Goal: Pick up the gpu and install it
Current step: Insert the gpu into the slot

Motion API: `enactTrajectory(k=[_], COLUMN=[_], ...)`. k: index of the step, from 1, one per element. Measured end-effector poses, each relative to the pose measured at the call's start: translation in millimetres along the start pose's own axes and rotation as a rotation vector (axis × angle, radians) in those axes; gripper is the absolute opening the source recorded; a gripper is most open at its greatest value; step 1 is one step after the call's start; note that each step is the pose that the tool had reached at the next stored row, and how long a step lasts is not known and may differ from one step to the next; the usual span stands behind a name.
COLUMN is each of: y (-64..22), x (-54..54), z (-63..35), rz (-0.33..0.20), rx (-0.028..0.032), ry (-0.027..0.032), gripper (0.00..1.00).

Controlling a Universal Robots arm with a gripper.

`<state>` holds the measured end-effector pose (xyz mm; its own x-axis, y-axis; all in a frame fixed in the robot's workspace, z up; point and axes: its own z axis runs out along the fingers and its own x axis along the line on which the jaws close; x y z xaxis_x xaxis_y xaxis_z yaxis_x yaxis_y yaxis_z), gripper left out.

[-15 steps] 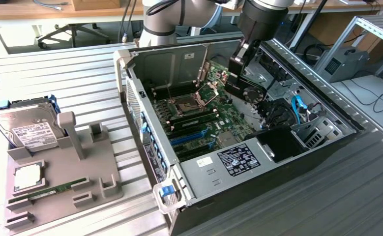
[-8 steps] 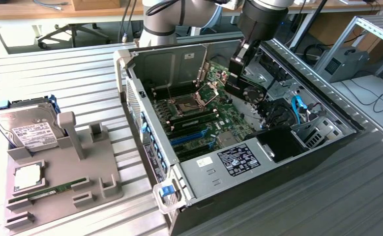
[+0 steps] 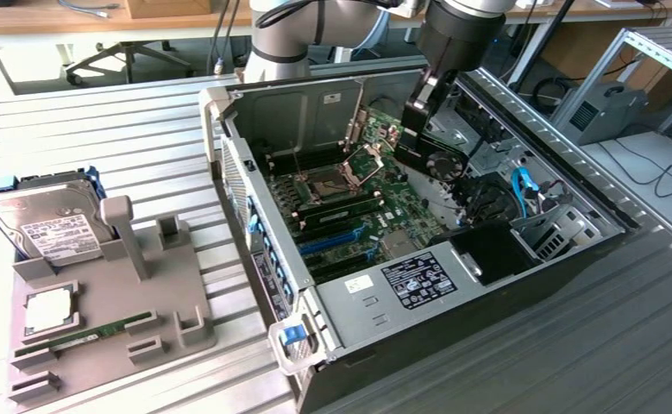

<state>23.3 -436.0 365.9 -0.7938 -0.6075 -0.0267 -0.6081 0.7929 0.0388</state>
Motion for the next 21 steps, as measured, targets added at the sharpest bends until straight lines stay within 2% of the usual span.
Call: enactTrajectory(k=[21], y=[0.0], x=[0.0], z=[0.2], rz=[-0.054], rx=[-0.0015], ry=[0.0021], gripper=[0.27])
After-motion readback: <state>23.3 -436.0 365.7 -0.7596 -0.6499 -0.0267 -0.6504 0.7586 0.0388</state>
